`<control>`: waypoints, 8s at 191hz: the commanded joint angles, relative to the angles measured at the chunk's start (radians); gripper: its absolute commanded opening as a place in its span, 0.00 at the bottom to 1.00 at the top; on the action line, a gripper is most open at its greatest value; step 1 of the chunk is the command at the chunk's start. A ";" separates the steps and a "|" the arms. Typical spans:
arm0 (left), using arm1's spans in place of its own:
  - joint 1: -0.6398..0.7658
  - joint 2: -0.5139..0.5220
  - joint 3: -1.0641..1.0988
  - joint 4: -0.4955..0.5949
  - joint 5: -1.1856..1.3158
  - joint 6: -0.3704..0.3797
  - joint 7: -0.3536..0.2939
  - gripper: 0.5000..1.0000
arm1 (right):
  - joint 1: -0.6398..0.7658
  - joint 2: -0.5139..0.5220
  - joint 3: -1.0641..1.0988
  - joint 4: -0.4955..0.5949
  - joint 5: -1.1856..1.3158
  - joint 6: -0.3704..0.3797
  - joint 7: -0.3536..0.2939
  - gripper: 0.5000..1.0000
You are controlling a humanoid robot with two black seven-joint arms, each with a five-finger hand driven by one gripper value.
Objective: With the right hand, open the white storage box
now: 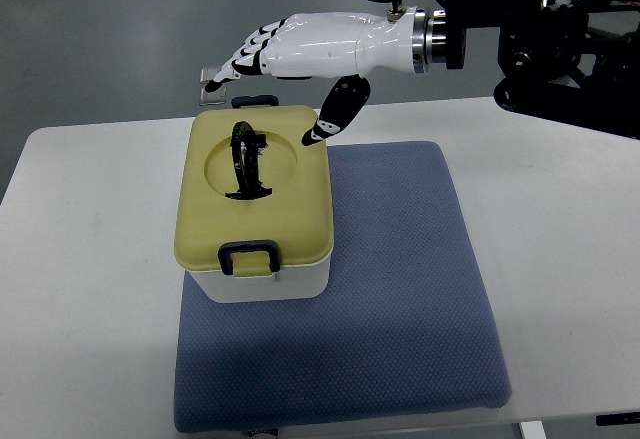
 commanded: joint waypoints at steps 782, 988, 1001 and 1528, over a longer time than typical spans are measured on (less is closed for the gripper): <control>0.000 0.000 0.000 0.000 0.000 0.000 0.000 1.00 | 0.039 0.282 -0.086 -0.253 -0.263 -0.034 -0.018 0.00; 0.000 0.000 0.000 0.000 0.000 0.000 0.000 1.00 | -0.097 -0.112 0.016 -0.353 -0.158 0.138 -0.030 0.00; 0.000 0.000 0.000 0.000 0.000 0.000 0.000 1.00 | -0.134 -0.131 0.015 -0.353 -0.170 0.151 -0.035 0.00; 0.000 0.000 0.000 0.000 0.000 0.000 0.000 1.00 | -0.513 -0.088 0.449 -0.557 0.811 0.142 -0.160 0.72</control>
